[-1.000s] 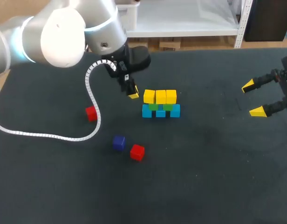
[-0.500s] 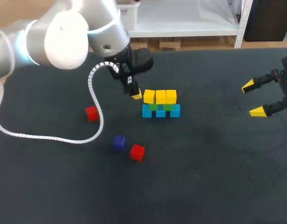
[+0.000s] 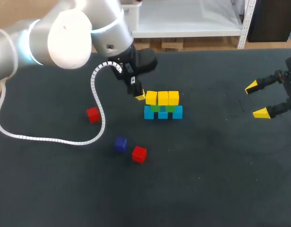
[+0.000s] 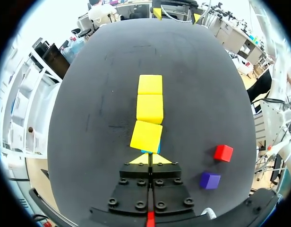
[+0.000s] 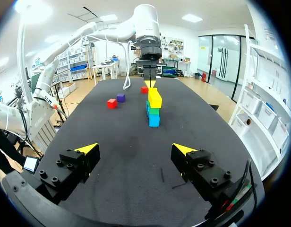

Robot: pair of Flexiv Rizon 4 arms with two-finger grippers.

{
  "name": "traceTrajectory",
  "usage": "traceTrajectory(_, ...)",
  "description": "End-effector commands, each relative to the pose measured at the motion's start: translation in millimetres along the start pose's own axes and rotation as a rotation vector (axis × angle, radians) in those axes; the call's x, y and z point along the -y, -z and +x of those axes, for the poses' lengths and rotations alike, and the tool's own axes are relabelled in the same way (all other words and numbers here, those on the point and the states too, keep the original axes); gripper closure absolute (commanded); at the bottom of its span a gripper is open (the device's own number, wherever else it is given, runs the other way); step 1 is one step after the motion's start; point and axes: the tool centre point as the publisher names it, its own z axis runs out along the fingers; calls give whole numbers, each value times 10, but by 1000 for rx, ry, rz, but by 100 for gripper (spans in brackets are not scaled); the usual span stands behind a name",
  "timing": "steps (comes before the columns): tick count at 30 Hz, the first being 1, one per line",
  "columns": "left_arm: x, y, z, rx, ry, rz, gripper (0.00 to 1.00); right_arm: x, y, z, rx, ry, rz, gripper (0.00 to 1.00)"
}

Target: Place the blue cubes, place green cubes on the blue cubes, place the yellow cubes on the green cubes, then place the red cubes on the yellow cubes, and place purple cube on the red cubes.

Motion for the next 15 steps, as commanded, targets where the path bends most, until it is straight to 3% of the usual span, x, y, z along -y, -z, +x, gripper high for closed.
traceTrajectory(1, -29, -4, -23, -1, -6, 6, 100, 7, -5, 5, 2, 1, -1, 0)
traceTrajectory(15, -18, -9, -51, -2, -7, 5, 100, 7, -5, 5, 2, 1, -1, 0)
